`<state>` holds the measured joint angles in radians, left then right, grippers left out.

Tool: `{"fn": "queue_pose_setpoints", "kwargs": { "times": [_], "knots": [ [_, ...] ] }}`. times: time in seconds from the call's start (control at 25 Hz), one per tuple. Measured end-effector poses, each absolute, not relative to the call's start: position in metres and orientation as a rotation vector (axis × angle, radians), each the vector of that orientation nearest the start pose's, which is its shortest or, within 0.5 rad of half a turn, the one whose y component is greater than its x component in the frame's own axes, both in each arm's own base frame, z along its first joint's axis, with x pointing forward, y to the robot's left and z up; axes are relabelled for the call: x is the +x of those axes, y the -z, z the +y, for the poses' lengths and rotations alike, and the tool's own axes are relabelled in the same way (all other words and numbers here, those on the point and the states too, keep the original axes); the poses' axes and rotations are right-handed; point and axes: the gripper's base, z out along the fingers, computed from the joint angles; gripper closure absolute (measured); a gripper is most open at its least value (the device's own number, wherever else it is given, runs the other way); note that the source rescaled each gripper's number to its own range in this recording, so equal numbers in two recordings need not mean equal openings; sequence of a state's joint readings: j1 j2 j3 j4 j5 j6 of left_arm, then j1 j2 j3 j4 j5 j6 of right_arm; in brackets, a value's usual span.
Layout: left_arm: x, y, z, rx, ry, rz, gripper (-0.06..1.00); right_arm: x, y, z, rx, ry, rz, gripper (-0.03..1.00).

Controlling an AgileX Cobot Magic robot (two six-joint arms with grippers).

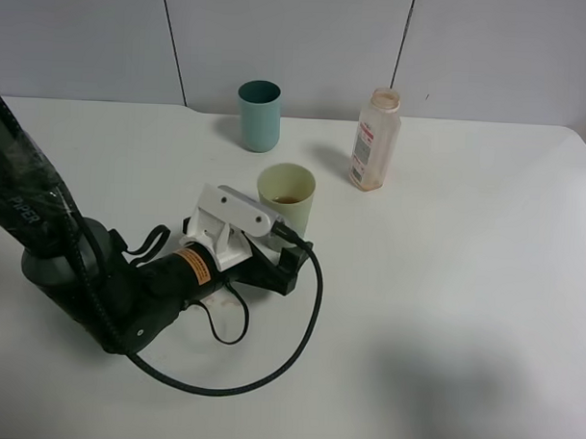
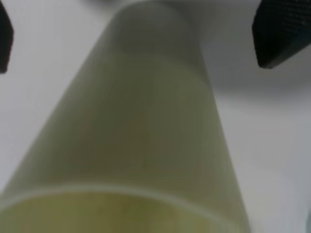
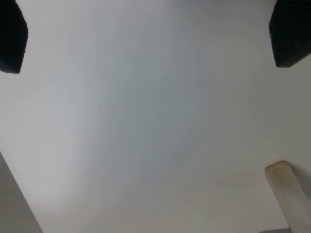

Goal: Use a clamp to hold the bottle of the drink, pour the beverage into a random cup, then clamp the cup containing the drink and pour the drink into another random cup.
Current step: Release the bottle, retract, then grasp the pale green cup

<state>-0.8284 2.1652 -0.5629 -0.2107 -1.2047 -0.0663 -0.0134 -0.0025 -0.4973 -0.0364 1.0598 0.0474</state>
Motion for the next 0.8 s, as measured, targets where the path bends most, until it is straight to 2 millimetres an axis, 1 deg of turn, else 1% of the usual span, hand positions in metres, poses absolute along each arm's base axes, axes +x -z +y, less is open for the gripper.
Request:
{"fn": "queue_pose_setpoints", "kwargs": {
  "times": [0.24,0.4,0.8],
  "knots": [
    [0.23,-0.052,-0.224,0.509,0.477,1.833,-0.06,-0.005,-0.277,-0.003,0.064,0.022,2.042,-0.03],
    [0.234,-0.052,-0.228,0.505,0.479,1.819,-0.06,-0.005,-0.277,-0.003,0.064,0.022,2.042,-0.03],
    [0.241,-0.047,-0.229,0.507,0.458,1.813,-0.06,-0.005,-0.277,-0.003,0.064,0.022,2.042,-0.03]
  ]
}}
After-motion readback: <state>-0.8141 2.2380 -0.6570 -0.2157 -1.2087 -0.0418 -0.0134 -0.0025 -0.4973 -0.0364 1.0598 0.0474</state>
